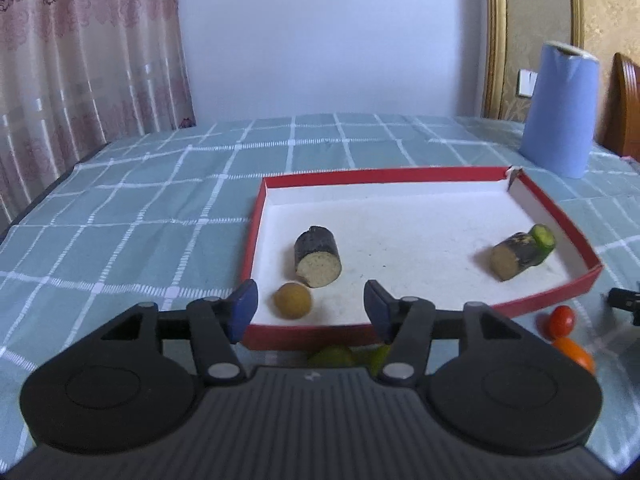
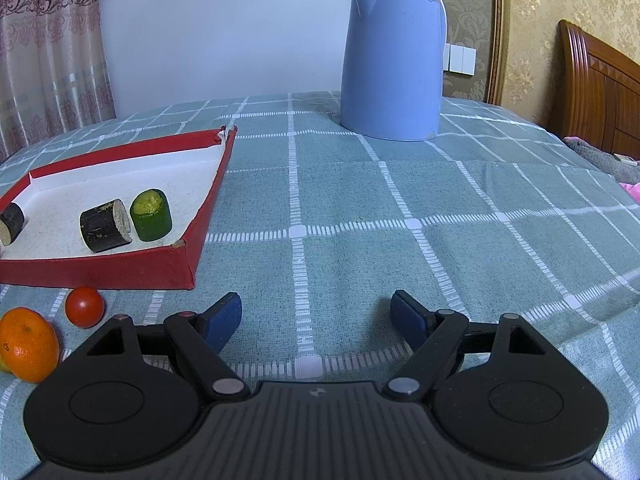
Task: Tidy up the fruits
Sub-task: 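Drop the yellow fruit into the tray and withdraw the left gripper, then grasp the red cherry tomato with the right gripper and lift it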
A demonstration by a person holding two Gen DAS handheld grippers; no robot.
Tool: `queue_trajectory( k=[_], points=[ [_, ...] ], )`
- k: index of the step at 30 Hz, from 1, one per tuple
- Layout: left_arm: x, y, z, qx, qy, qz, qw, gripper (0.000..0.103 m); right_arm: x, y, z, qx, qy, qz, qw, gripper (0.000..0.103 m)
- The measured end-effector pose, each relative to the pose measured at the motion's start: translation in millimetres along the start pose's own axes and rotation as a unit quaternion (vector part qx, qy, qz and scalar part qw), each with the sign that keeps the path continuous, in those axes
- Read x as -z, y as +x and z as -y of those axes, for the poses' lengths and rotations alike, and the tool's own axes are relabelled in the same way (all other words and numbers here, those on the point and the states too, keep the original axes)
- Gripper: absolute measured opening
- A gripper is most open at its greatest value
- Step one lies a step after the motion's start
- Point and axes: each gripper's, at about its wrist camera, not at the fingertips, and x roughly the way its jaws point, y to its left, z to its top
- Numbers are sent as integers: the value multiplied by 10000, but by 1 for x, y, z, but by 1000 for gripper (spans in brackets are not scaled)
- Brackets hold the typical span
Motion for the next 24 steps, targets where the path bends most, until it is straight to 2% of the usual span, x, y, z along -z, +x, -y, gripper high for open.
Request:
queue_trajectory(
  k=[6, 10, 14, 18, 24],
  points=[
    [18, -41, -6, 199, -222, 120, 9995, 56, 0, 0, 0, 2, -3, 0, 10000, 82],
    [37, -53, -6, 301, -324, 12, 9990, 56, 0, 0, 0, -2, 2, 0, 10000, 82],
    [54, -52, -4, 213, -364, -166, 9990, 56, 0, 0, 0, -47, 45, 10, 10000, 82],
    [64, -45, -9, 57, -393, -276, 9988, 56, 0, -9, 6, -343, 256, 73, 9991, 82],
    [65, -35, -16, 102, -528, -373, 9979, 56, -6, -40, -11, -691, -49, 353, 9970, 82]
  ],
)
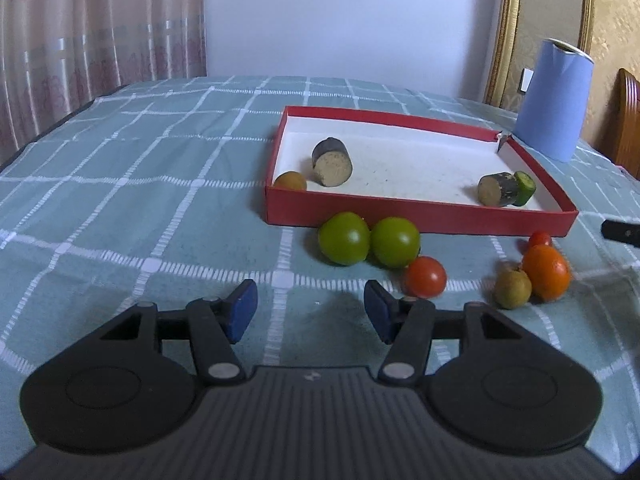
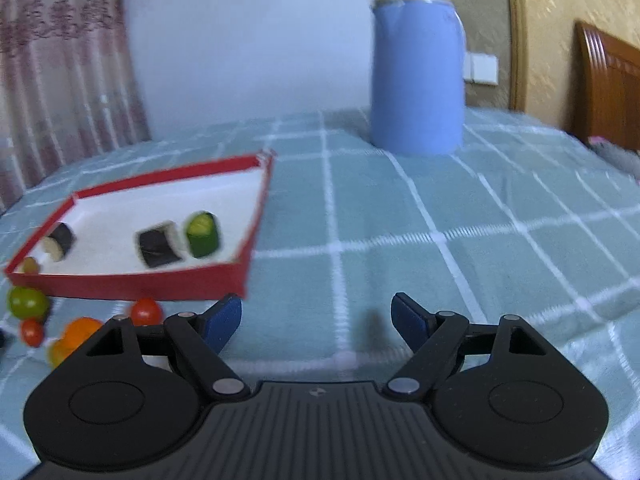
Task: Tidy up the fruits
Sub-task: 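Grasp the red cherry tomato with the right gripper and lift it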
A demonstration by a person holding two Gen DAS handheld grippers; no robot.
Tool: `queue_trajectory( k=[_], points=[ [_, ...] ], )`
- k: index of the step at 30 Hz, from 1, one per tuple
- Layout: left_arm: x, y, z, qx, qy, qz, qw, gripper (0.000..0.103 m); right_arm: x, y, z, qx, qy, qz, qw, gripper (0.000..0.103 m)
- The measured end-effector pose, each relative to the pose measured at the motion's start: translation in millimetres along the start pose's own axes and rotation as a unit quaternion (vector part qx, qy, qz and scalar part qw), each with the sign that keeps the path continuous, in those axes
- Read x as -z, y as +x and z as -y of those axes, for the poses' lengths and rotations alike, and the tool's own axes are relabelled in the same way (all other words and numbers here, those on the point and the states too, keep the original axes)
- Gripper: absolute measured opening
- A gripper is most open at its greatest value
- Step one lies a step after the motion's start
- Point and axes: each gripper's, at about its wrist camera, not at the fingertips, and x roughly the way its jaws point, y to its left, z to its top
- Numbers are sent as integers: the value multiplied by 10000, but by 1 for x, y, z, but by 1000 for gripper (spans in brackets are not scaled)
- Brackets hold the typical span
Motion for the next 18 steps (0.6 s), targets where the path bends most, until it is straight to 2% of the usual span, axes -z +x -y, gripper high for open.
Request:
queue_trajectory(
  k=[6, 11, 13, 15, 18],
  points=[
    [0, 4, 3, -14, 94, 21, 10000, 57, -3, -12, -31, -313, -344, 95, 9989, 82],
    [-2, 9, 7, -89, 128, 33, 9999, 60, -6, 4, -50, -468, -449, -56, 9979, 82],
    [-1, 10, 9, -110, 184, 29, 9998, 61, -6, 10, -56, -540, -431, -123, 9975, 77],
    [0, 11, 10, -94, 227, 40, 9997, 64, -7, 16, -60, -591, -402, -193, 9973, 68],
    [0, 11, 9, -53, 203, 45, 9998, 65, -6, 24, -65, -644, -383, -295, 9968, 61]
  ],
)
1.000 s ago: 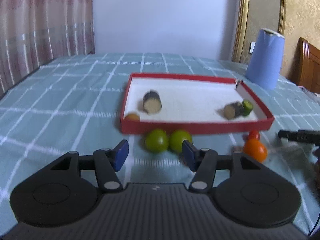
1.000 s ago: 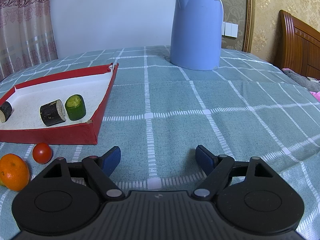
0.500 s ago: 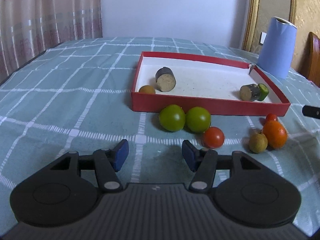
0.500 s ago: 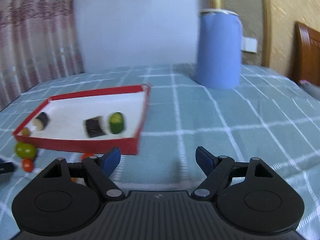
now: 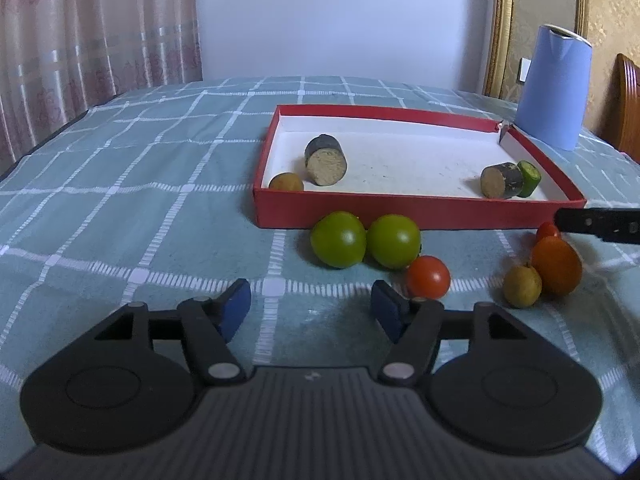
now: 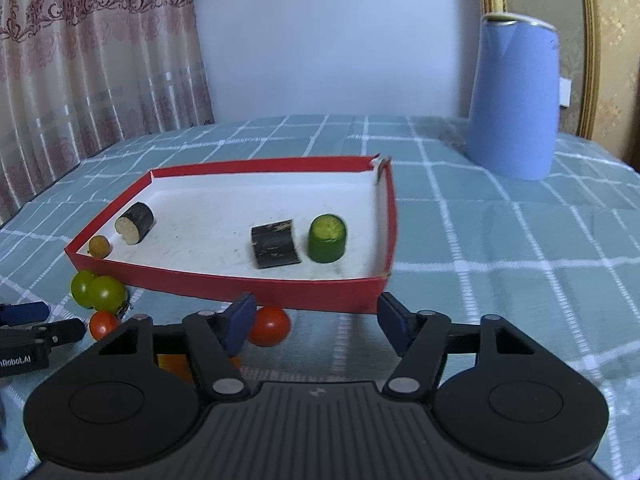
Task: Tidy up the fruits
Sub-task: 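Grasp the red cherry tomato with the right gripper and lift it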
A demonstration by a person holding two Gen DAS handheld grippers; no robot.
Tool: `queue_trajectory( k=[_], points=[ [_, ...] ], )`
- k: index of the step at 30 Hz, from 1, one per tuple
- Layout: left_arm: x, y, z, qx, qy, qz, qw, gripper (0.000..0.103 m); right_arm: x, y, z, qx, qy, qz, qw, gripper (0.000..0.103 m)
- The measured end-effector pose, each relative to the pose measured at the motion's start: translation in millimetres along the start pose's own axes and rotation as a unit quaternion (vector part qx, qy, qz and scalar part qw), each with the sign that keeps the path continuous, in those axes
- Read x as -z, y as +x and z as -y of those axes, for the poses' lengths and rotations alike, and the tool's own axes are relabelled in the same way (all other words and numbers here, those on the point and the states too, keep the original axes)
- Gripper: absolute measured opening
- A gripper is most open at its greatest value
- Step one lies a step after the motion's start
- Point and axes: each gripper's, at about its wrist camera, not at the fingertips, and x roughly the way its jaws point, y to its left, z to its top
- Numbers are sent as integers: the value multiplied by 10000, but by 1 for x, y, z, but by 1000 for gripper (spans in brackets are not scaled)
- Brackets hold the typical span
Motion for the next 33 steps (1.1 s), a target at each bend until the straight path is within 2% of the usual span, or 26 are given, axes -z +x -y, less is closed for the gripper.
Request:
queue_trajectory(
  k=[13, 16, 18, 24, 33],
  points=[
    [1, -1, -1, 75, -38, 18, 10000, 67, 2, 24, -11, -170, 135, -227, 9995, 54],
    [1, -1, -1, 76, -27, 22, 10000, 68, 2, 24, -12, -274, 152, -242, 9992, 48],
    [1, -1, -2, 80, -32, 22, 10000, 68, 2, 24, -13, -343, 134, -247, 9990, 39],
    [1, -1, -2, 101, -45, 23, 9999, 69, 1, 24, -16, -481, 147, -231, 9985, 25],
    [0, 0, -2, 117, -68, 19, 9999, 70, 1, 10, -13, -236, 29, -42, 9997, 24]
  ],
)
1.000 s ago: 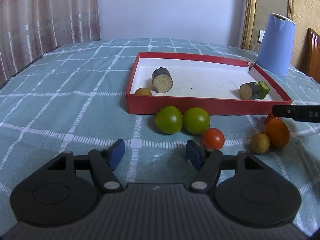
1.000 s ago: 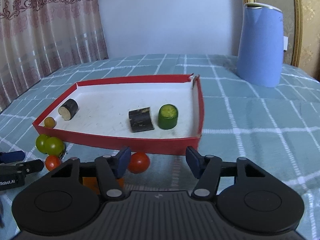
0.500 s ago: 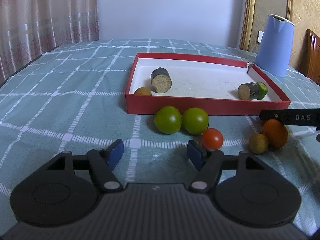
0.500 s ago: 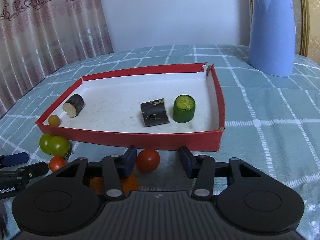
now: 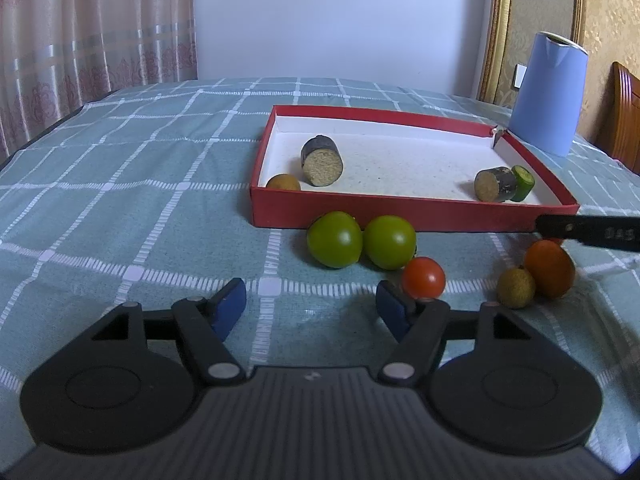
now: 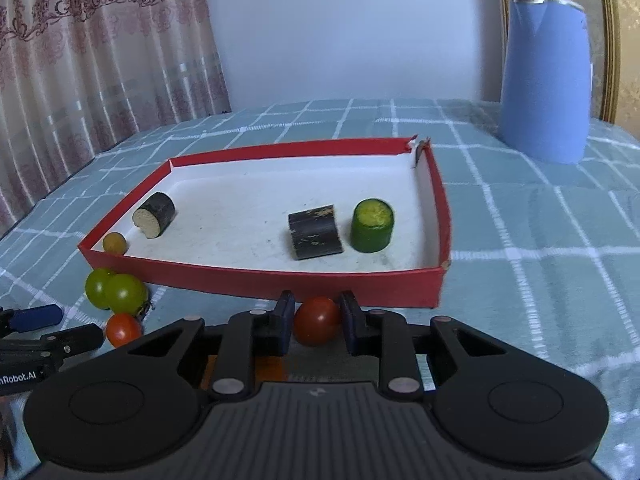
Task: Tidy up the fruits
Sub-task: 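Grasp the red cherry tomato with the right gripper and lift it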
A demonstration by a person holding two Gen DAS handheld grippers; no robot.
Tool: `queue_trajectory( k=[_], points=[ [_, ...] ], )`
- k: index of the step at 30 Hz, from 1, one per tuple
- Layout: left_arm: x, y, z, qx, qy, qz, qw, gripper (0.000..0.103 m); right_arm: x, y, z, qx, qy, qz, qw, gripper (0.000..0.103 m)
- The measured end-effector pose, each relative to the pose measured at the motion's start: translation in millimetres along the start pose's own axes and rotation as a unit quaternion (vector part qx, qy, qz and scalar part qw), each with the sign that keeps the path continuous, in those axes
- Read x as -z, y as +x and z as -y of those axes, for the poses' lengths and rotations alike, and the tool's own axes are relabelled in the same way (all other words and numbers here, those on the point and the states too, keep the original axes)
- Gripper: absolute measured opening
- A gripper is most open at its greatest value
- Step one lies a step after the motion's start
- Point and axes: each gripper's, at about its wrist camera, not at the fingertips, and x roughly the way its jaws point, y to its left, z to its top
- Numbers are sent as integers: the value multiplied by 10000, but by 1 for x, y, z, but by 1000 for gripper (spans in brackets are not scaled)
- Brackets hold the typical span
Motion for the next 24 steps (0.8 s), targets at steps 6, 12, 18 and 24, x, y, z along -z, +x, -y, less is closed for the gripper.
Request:
queue_trajectory(
  k=[6, 12, 18, 24],
  points=[
    [0, 0, 0, 26, -25, -2, 10000, 70, -10, -30, 9, 242, -196, 418, 9986, 24],
    [0, 0, -1, 42, -39, 0, 10000, 71, -29, -39, 21, 578, -305, 771, 9949, 24],
    [0, 0, -2, 70, -81, 7, 9999, 71, -38, -18, 28, 748, -368, 714, 9940, 24],
    [0, 0, -3, 96, -93, 8, 9999, 72, -40, -4, 31, 795, -414, 598, 9942, 24]
  ],
)
